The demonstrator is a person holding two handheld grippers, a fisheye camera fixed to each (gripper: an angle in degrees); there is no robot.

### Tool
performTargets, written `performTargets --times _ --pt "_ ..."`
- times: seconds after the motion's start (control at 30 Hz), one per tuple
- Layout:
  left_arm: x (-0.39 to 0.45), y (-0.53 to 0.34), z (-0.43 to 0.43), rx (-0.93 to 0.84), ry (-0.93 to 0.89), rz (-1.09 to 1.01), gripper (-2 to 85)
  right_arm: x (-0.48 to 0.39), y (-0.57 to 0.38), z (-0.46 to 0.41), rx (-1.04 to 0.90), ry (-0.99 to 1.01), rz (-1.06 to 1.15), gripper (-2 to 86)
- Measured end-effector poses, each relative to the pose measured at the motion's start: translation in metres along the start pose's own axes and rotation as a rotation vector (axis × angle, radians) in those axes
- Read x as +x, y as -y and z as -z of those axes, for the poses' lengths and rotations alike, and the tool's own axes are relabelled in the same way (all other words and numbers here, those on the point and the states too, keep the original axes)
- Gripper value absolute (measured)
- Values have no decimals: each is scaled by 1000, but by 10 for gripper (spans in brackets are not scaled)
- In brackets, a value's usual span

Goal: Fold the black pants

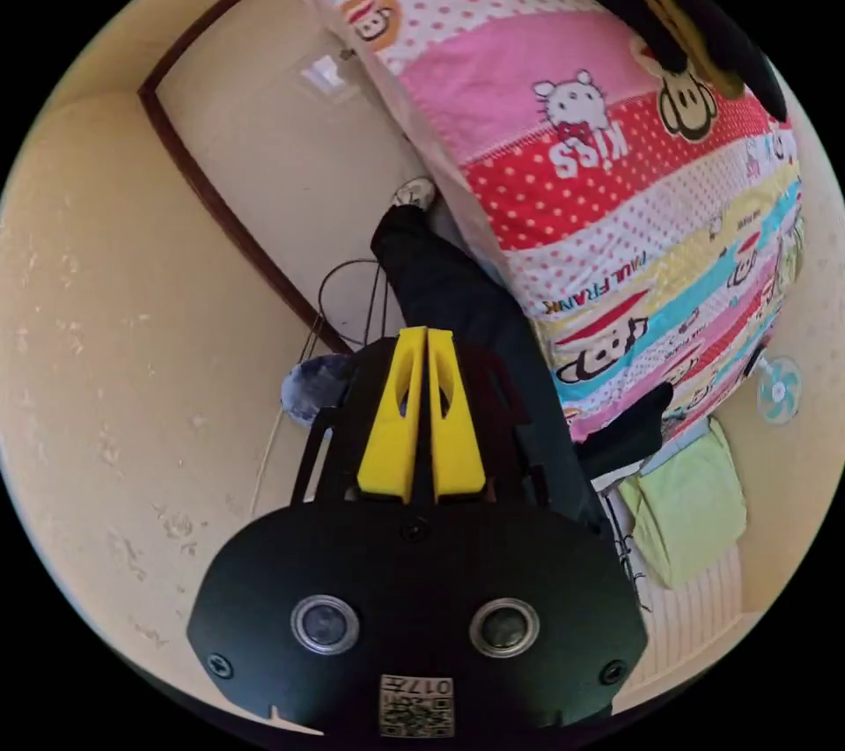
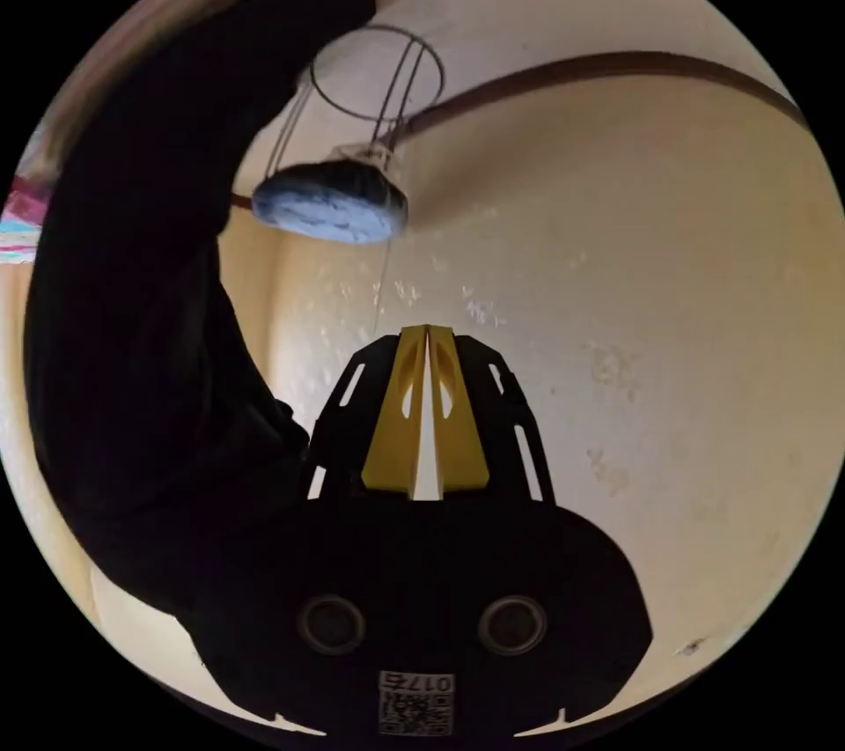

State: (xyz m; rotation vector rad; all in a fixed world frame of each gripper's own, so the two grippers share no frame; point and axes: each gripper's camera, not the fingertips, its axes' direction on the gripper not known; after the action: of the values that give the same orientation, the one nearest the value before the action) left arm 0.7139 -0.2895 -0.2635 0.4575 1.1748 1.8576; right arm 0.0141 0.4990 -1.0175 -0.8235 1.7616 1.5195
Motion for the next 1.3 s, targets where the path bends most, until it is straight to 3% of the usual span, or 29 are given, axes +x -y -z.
performTargets --times 0.07,0.13,0.2,0.4,0.53,0.63,0.83,1.0,1.13,1.23,1.3 --pt "-53 -13 11 2 -17 107 -5 -27 3 -28 -160 -114 22 8" --pt "-96 -30 8 -9 -60 205 -5 -68 1 -41 -342 -374 45 8" --pt "-137 -57 -24 -60 -203 343 -5 -99 -1 -28 -395 -603 6 7" --pt "-158 -100 -108 -251 -580 590 -5 -261 -26 86 -177 -1042 -119 7" --pt "-167 -78 -86 -222 -796 657 -4 -424 -65 134 82 -1034 -8 6" --pt "-163 -33 -31 -112 -830 548 -2 -538 -99 130 319 -954 167 5" --pt "-110 50 118 128 -584 138 8 -693 -162 13 573 -909 595 4" --pt "-84 78 262 470 -706 30 5 -728 -233 -101 764 -1180 842 4" --pt "-56 93 362 661 -761 -138 15 -701 -289 -154 997 -1463 733 4" --pt "1 91 427 738 -734 -411 36 -672 -337 -166 1167 -1390 628 4" --pt "68 89 441 664 -691 -680 55 -653 -367 -171 1249 -1275 598 4"
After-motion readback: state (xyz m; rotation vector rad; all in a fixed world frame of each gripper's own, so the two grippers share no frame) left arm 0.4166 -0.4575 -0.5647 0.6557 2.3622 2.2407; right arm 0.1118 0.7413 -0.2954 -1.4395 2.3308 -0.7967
